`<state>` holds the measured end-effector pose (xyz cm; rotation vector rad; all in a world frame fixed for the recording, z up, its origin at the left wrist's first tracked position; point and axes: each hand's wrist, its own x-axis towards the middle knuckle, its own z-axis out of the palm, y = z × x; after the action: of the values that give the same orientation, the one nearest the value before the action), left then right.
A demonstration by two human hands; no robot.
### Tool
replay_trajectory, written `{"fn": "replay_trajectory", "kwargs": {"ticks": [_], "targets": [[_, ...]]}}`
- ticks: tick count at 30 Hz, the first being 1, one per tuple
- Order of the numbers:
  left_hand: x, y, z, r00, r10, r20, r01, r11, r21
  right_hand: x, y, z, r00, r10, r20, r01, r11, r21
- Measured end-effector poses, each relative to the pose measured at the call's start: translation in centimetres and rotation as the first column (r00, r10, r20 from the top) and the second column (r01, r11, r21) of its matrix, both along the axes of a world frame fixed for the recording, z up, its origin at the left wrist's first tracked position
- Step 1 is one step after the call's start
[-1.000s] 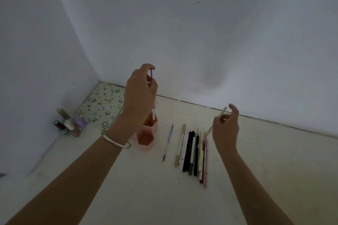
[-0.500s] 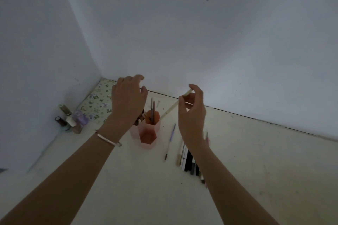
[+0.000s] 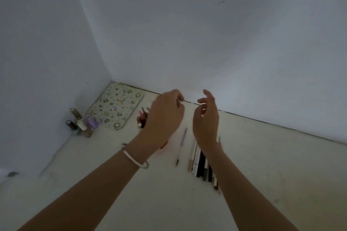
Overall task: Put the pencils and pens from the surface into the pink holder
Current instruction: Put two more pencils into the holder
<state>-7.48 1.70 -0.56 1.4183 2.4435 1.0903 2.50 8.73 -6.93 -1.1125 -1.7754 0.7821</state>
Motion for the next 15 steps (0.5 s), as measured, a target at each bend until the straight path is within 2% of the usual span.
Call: {"fn": "replay_trajectory", "kwargs": {"ticks": [2, 4, 7, 11, 13, 15], "targets": [[2.6, 1.5, -2.8, 0.995, -0.097, -0.004, 0.094, 0.970, -0.225, 2.4, 1.0, 0.5, 0.998, -0.051, -0.023, 0.050, 0.998, -0.027], [4.5, 2.2, -5.9, 0.983, -0.174, -0.065, 0.130, 0.896, -0.424, 4.8, 1.4, 0.7, 0.997, -0.075, -0.031, 0.073, 0.996, -0.056], [6.3, 2.5, -9.4, 0.963, -0.233, -0.137, 0.113, 0.807, -0.579, 8.6, 1.9, 0.5, 0.992, -0.123, -0.015, 0.121, 0.990, -0.074], [7.1, 2.7, -11.5, 0.948, -0.232, -0.219, 0.037, 0.762, -0.647, 13.0, 2.2, -0.2, 0.977, -0.203, 0.063, 0.207, 0.976, -0.065], [7.1, 2.9, -11.4, 0.945, -0.254, -0.208, 0.064, 0.763, -0.644, 14.3, 2.2, -1.1, 0.966, -0.231, 0.115, 0.240, 0.968, -0.069], [6.8, 3.4, -10.2, 0.959, -0.247, -0.139, 0.124, 0.805, -0.580, 14.7, 1.8, -2.2, 0.961, -0.184, 0.208, 0.213, 0.969, -0.124]]}}
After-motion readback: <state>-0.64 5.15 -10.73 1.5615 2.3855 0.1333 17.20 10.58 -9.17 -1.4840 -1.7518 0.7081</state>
